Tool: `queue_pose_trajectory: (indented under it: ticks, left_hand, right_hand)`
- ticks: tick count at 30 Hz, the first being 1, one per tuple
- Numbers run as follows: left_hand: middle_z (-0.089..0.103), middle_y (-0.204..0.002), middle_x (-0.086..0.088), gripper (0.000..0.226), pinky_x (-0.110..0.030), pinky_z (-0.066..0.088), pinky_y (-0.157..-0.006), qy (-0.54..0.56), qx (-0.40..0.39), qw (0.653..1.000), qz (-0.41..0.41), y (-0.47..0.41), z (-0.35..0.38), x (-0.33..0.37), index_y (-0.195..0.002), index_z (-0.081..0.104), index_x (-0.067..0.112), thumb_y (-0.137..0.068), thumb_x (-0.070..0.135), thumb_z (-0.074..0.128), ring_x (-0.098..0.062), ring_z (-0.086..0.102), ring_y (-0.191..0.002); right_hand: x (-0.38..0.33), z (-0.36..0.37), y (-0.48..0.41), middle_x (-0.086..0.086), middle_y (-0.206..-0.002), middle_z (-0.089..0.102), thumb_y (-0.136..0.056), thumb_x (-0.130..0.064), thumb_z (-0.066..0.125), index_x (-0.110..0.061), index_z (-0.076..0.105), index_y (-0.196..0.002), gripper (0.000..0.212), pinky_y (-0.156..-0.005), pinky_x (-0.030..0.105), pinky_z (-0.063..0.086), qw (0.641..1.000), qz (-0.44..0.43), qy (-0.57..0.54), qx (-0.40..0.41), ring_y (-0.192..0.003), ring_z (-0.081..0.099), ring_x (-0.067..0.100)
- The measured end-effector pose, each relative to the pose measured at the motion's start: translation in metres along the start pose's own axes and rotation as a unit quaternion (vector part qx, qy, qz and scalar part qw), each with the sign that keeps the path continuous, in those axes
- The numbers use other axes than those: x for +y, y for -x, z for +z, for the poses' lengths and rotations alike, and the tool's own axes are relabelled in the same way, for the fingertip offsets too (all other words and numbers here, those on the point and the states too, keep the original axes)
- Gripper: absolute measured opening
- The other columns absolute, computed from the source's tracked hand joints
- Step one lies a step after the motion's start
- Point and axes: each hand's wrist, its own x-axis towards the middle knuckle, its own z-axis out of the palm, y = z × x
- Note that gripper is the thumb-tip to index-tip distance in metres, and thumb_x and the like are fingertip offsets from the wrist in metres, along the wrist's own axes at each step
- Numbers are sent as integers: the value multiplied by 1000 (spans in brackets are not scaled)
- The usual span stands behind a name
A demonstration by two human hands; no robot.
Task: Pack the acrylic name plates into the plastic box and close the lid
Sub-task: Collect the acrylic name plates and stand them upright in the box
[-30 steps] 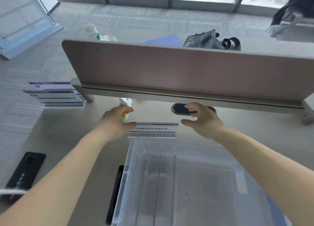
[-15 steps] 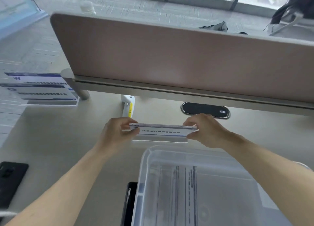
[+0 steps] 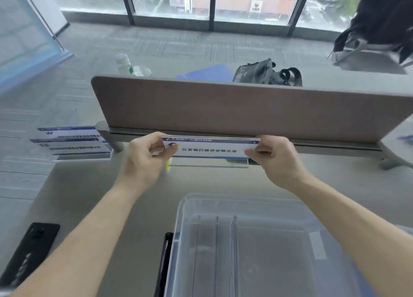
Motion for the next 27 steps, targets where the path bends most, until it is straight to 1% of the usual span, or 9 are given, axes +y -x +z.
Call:
queue_pose_trajectory:
  ticks: [2,5,10,13,15,18,21,24,27]
  left_hand:
    - [74,-74,5,10,-39,60,-85,28,-11,999,27,10,-11,36,-94,75,9,-88,17,80,-8,66,-74]
    - [68,-88,-28,27,-61,57,-91,57,-18,997,52,37,-28,93,-95,76,16,-81,40,79,-23,67,-79]
    - [76,-80,-13,10,-50,60,-84,-16,-46,996,76,98,-39,168,-91,76,20,-87,28,80,-33,75,-80]
    - [78,-80,12,12,-28,57,-73,-186,-68,974,110,119,-42,200,-90,75,35,-83,31,83,-2,73,-75]
    - [76,-94,23,24,-14,52,-77,-266,-79,949,150,128,-33,225,-101,73,38,-80,36,85,14,67,-87]
    - [74,-103,21,29,-21,57,-84,-292,-177,924,172,140,5,255,-113,73,37,-85,35,80,9,68,-92]
    - [75,-94,15,12,-34,58,-82,-375,-257,875,168,150,49,265,-100,75,34,-90,37,68,-8,64,-95]
    - [72,-83,10,13,-39,58,-76,-383,-258,874,153,157,71,259,-89,73,28,-89,37,64,-13,60,-88]
    - [73,-76,7,16,-38,60,-67,-320,-228,912,116,167,80,256,-87,77,27,-90,35,64,-11,65,-73]
  right_hand:
    - [-21,-24,13,20,-75,68,-88,-29,72,-2,54,-72,35,-72,52,55,998,-19,-53,9,-71,65,32]
    - [-55,-61,46,26,-84,65,-90,-30,70,-1,53,-72,38,-80,56,55,994,-42,-96,39,-84,68,36]
    - [-87,-113,121,17,-76,65,-92,-23,70,-1,54,-72,34,-67,39,49,992,-48,-100,68,-75,65,21]
    - [-85,-139,154,7,-78,70,-92,-25,72,-4,57,-73,32,-81,55,57,996,-45,-69,42,-85,69,18]
    - [-82,-154,168,5,-77,70,-91,-23,73,-7,59,-70,30,-79,52,58,998,-43,-39,32,-81,69,13]
    - [-82,-168,184,8,-85,73,-92,-16,72,-20,61,-65,29,-56,15,48,998,-56,-18,15,-60,61,-2]
    - [-74,-169,195,7,-89,73,-92,-11,71,-24,65,-72,24,-52,3,37,998,-58,-17,-18,-55,59,-7]
    - [-53,-162,206,-5,-103,71,-92,-16,72,-30,70,-97,15,-77,10,51,995,-30,-83,43,-87,68,-1]
    - [-31,-146,220,-10,-133,56,-87,-28,76,-23,53,-136,54,-95,16,49,976,67,-161,133,-120,56,2]
